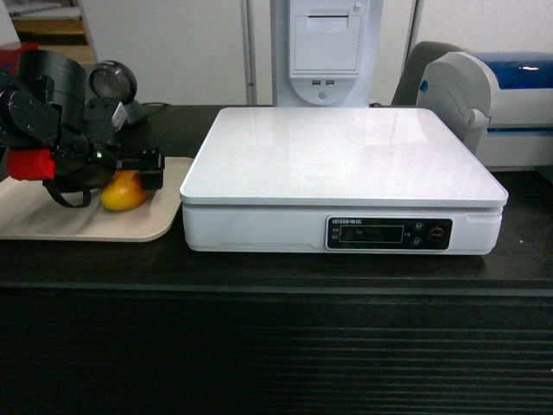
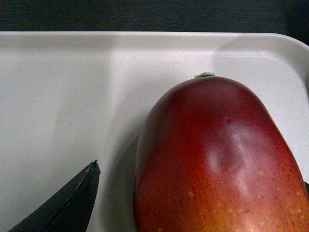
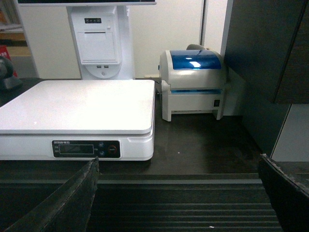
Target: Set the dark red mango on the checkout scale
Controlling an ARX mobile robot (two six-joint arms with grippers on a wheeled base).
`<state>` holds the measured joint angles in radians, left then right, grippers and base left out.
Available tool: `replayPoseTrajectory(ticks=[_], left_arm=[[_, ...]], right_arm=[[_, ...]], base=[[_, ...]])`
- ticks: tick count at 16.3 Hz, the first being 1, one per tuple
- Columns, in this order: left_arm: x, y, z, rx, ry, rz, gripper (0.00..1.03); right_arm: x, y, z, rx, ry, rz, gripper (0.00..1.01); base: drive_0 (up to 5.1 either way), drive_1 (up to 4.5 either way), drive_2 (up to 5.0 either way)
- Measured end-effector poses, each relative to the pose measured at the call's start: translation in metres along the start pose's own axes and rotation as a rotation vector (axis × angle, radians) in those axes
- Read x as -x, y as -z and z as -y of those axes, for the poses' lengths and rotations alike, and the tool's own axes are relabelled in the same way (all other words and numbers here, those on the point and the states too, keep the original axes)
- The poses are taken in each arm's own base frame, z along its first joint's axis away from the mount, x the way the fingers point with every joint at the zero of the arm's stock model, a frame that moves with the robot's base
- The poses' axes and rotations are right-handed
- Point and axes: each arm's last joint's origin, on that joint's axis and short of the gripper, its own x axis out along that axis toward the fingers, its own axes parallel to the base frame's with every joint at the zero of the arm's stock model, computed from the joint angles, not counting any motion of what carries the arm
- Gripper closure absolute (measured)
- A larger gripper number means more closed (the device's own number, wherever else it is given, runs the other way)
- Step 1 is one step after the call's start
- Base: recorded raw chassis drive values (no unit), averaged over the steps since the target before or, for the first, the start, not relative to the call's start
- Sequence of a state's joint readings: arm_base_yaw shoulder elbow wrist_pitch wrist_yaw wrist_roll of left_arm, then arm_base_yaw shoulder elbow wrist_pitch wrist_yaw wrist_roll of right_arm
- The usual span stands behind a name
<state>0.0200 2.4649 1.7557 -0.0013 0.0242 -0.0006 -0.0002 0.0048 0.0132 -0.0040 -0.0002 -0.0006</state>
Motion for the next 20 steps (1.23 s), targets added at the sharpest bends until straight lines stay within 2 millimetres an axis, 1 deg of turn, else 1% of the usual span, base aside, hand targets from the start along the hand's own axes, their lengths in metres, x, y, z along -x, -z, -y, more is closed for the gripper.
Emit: replayPoseTrajectory(ticks=[2, 5, 6, 7, 8, 9, 13, 15, 17, 18, 19, 20], left_arm=[[-0.001, -0.004, -0.002, 0.012, 0.0, -0.001, 0.05], [-0.004, -0.001, -0.001, 0.021, 0.011, -0.011, 0.05], [-0.004, -0.001, -0.001, 0.021, 0.02, -0.01, 0.11], [-0.004, -0.001, -0.001, 0.021, 0.023, -0.009, 0.22], [-0.004, -0.001, -0.001, 0.02, 0.023, -0.009, 0.31], [-0.002, 0.001, 0.0, 0.019, 0.026, -0.002, 0.36], [0.011, 0.003, 0.001, 0.018, 0.024, -0.006, 0.38], [0.025, -0.005, 0.004, 0.011, 0.013, 0.022, 0.38], [0.048, -0.024, 0.017, -0.008, 0.027, 0.08, 0.38], [0.075, -0.047, 0.043, -0.034, 0.059, 0.16, 0.38], [0.091, -0.057, 0.074, -0.067, 0.104, 0.199, 0.38], [0.096, -0.058, 0.09, -0.082, 0.125, 0.207, 0.38]], right_arm=[[0.0, 0.0, 0.0, 0.0, 0.0, 0.0, 0.03], [0.0, 0.0, 0.0, 0.0, 0.0, 0.0, 0.03], [0.0, 0.0, 0.0, 0.0, 0.0, 0.0, 0.03], [0.0, 0.0, 0.0, 0.0, 0.0, 0.0, 0.03], [0.0, 0.0, 0.0, 0.0, 0.0, 0.0, 0.03], [0.0, 0.0, 0.0, 0.0, 0.0, 0.0, 0.03], [0.0, 0.0, 0.0, 0.0, 0.0, 0.0, 0.03], [0.0, 0.0, 0.0, 0.0, 0.0, 0.0, 0.03], [0.0, 0.0, 0.0, 0.0, 0.0, 0.0, 0.03], [0.0, 0.0, 0.0, 0.0, 0.0, 0.0, 0.03], [0.0, 0.0, 0.0, 0.0, 0.0, 0.0, 0.03], [0.0, 0.0, 0.0, 0.0, 0.0, 0.0, 0.03]], base=[[0.0, 0.0, 0.0], [0.0, 0.0, 0.0], [0.0, 0.0, 0.0], [0.0, 0.0, 0.0], [0.0, 0.0, 0.0], [0.0, 0.0, 0.0], [0.0, 0.0, 0.0], [0.0, 0.0, 0.0], [0.0, 0.0, 0.0], [0.0, 0.0, 0.0], [0.0, 0.0, 0.0], [0.0, 0.0, 0.0]])
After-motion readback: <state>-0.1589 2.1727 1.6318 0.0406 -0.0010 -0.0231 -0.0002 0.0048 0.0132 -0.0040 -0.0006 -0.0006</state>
